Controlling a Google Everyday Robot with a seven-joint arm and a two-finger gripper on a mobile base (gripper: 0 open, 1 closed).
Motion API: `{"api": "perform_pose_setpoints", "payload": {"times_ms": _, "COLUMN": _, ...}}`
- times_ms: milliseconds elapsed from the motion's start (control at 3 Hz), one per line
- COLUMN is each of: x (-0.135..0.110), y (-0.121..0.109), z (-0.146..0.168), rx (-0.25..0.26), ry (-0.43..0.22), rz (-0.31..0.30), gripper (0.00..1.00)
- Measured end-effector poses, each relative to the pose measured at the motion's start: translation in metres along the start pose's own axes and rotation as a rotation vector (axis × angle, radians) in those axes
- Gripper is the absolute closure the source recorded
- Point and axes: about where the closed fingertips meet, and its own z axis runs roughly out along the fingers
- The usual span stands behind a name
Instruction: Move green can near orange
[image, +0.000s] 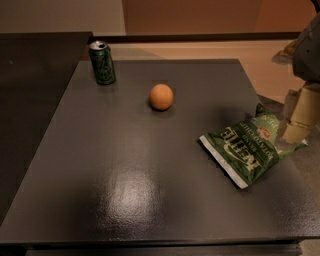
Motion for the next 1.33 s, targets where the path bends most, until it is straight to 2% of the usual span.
{"api": "perform_pose_setpoints", "payload": {"times_ms": 333, "x": -0.001, "y": -0.001, "z": 0.000, "rx": 0.003, "ry": 0.000, "rz": -0.001, "gripper": 0.00}}
{"api": "perform_pose_setpoints", "payload": {"times_ms": 667, "x": -0.014, "y": -0.017, "z": 0.013, "rx": 0.003, "ry": -0.033, "rz": -0.001, "gripper": 0.00}}
{"api": "perform_pose_setpoints", "payload": {"times_ms": 1333, "x": -0.054, "y": -0.084, "z": 0.057, "rx": -0.003, "ry": -0.190, "rz": 0.088, "gripper": 0.00}}
